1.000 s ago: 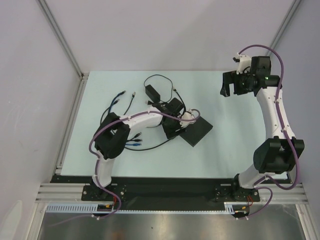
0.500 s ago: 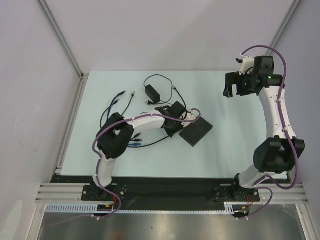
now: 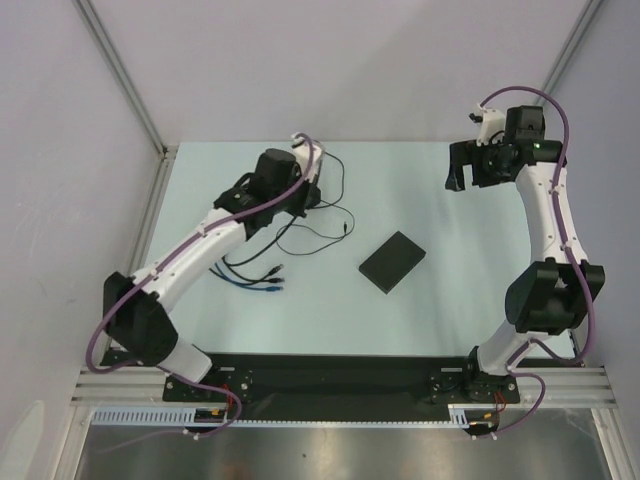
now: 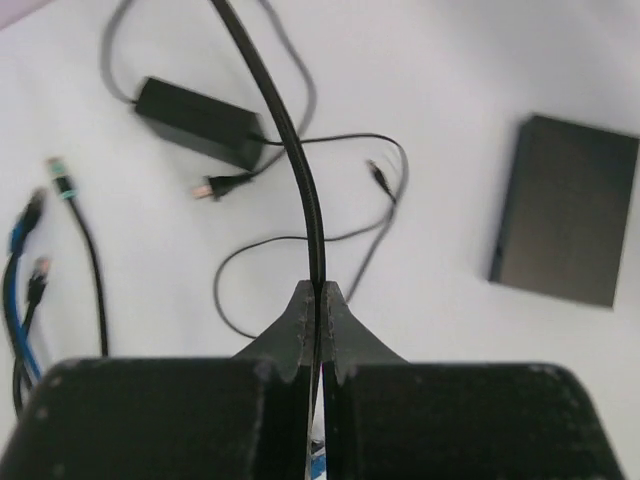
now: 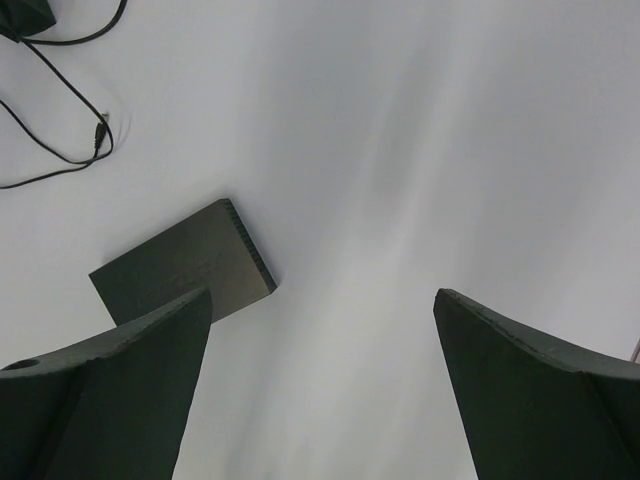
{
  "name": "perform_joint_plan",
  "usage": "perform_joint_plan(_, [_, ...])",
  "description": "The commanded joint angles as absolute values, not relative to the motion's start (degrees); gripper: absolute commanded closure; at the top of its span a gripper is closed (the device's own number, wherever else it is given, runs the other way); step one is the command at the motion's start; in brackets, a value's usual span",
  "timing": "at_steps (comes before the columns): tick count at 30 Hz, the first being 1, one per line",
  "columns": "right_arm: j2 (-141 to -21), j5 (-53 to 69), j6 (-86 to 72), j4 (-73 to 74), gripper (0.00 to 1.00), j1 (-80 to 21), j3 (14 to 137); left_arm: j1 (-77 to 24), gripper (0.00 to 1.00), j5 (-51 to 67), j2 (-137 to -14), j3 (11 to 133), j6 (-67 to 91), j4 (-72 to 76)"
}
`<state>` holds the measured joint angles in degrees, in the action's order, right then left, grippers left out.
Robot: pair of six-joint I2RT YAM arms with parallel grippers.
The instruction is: Insert the plug into the switch port
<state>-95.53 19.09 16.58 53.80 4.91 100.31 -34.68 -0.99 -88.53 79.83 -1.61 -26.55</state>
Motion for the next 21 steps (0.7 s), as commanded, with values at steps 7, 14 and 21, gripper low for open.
perform_joint_plan(7, [-98.26,20.57,17.84,55.28,0.0,3.69,104.59,-26.81,1.0,-14.07,-90.35,71.19,14.23,-26.98])
perform_joint_plan(14, [-99.84,20.13,18.8,56.51,0.0,2.64,105.82,-20.57,0.96,-10.21,-99.48,72.68,17.31,-27.86])
perform_joint_plan(21, [-101.69,20.92,21.79,60.38,0.0,1.58,104.94,-19.78,0.72,5.87,-109.07,79.54,8.36,-31.73])
